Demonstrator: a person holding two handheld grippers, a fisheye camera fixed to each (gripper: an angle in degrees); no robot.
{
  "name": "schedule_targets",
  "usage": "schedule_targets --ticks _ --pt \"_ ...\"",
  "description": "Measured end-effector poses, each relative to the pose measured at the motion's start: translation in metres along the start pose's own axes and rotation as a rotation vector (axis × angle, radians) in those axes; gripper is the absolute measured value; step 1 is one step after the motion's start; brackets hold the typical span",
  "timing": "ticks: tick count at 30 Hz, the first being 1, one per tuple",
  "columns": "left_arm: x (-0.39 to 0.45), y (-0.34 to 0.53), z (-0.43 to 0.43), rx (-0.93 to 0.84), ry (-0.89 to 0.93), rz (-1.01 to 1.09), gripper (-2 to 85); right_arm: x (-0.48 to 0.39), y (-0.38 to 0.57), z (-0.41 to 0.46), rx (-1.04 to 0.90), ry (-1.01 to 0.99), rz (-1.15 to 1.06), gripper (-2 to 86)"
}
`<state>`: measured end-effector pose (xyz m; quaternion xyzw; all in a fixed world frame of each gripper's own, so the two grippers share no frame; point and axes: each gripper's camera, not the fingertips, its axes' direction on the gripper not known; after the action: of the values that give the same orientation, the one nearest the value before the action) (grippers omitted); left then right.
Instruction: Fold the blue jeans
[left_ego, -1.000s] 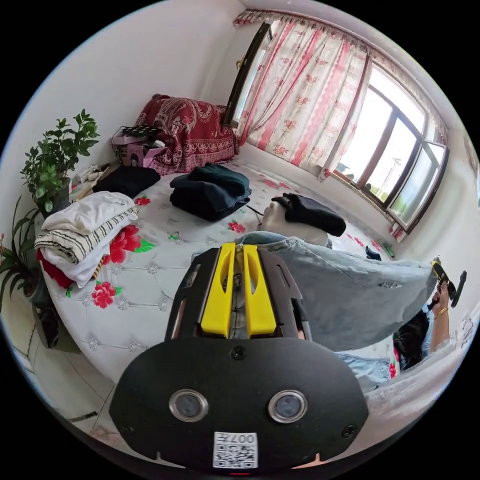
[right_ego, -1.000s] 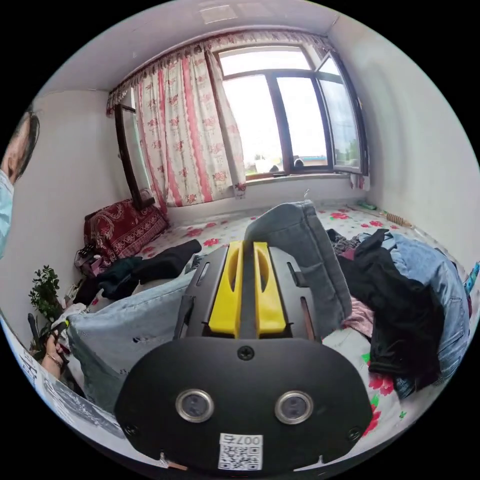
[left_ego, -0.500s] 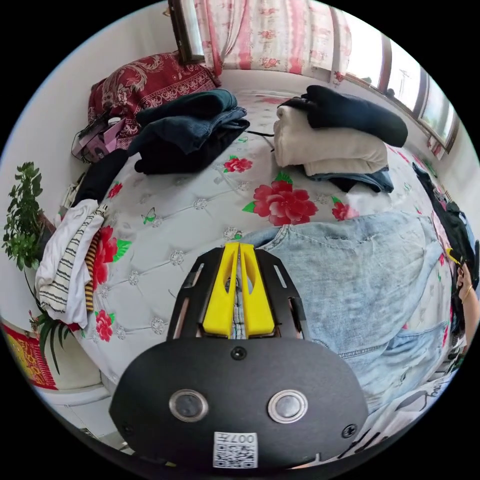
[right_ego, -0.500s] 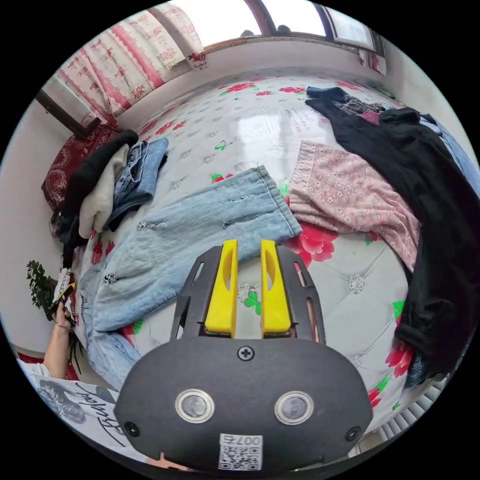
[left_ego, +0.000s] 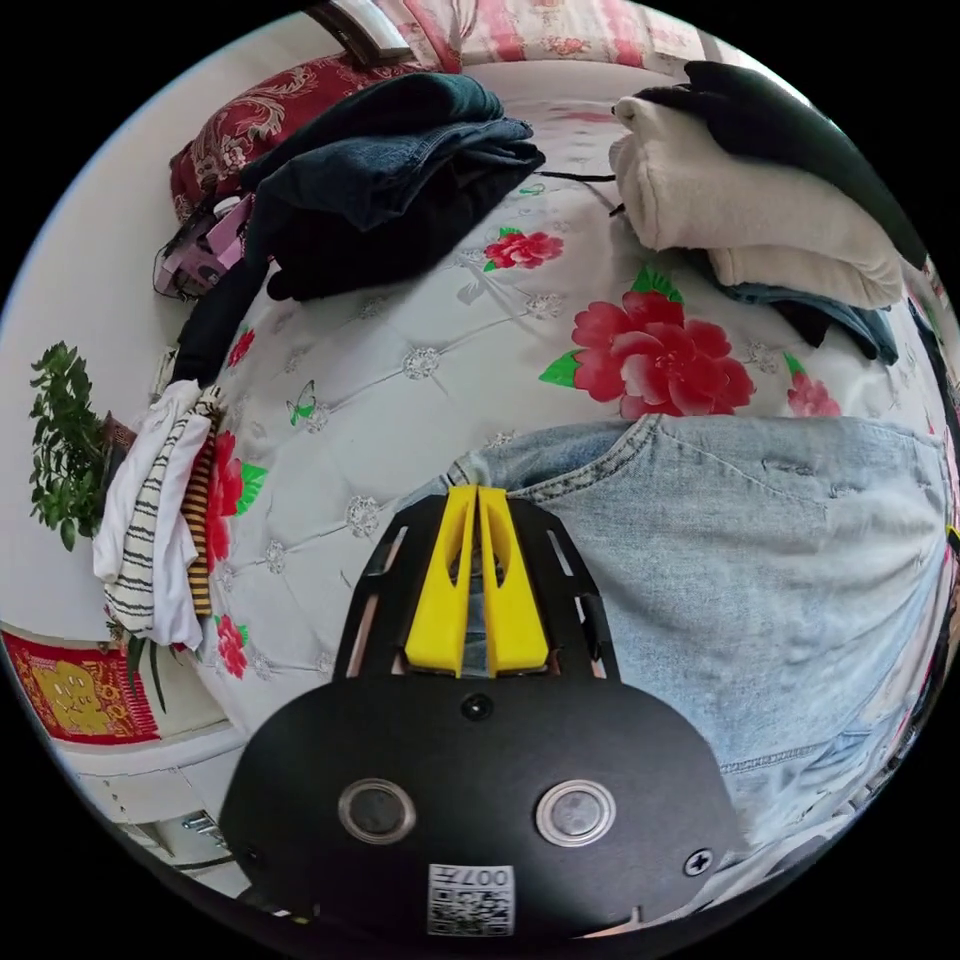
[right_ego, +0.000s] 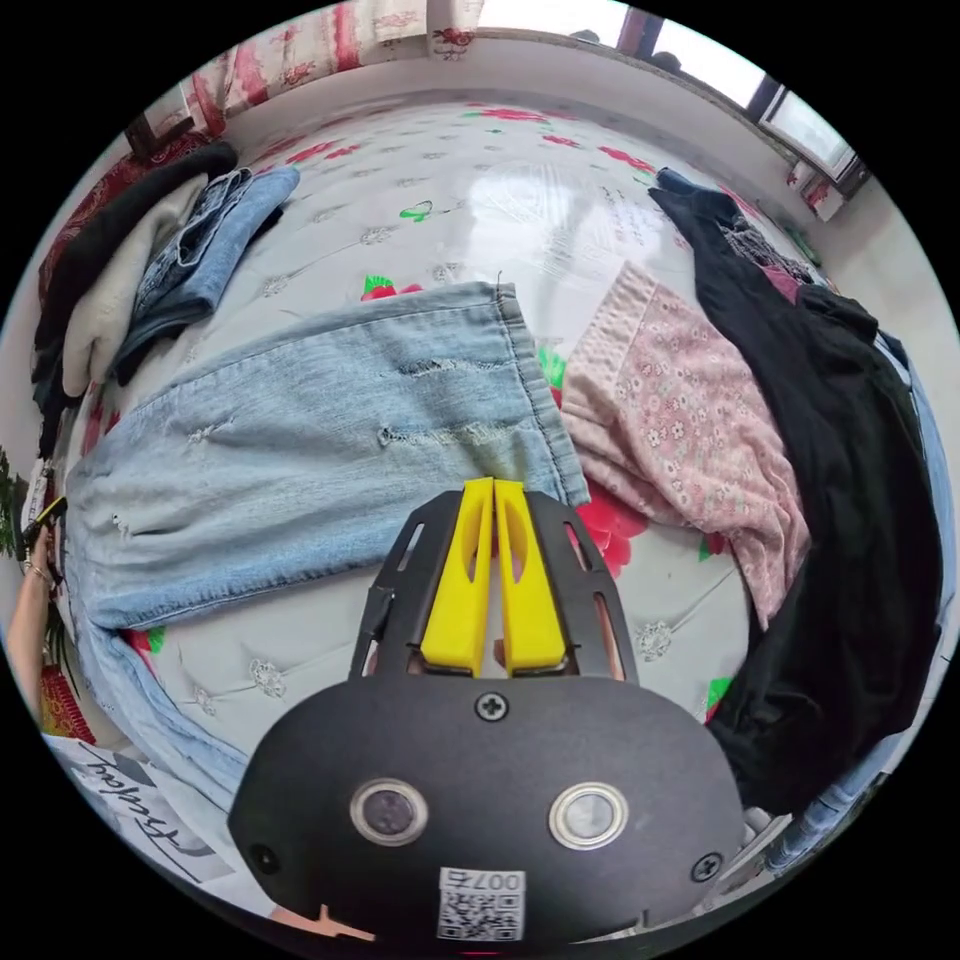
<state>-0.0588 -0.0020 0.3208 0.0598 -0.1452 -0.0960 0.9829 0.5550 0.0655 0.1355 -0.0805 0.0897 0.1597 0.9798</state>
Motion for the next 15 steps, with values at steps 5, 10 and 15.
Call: schedule_targets --ticks 5,10,15 --pt "-0.042 0.024 -0.028 0.083 0.193 -0.127 1.1 0.022 0.031 -0.035 0.103 -0.104 0.113 0.2" --pt "-0.081 0.104 -0.073 0.145 0.330 -0.185 5.7 0.064 0.149 -0.078 0.216 -0.464 0.221 2.6" --pt "-0.120 0.224 -0.097 0.028 0.354 -0.302 6.6 0.106 0.288 -0.080 0.110 -0.464 0.426 5.2"
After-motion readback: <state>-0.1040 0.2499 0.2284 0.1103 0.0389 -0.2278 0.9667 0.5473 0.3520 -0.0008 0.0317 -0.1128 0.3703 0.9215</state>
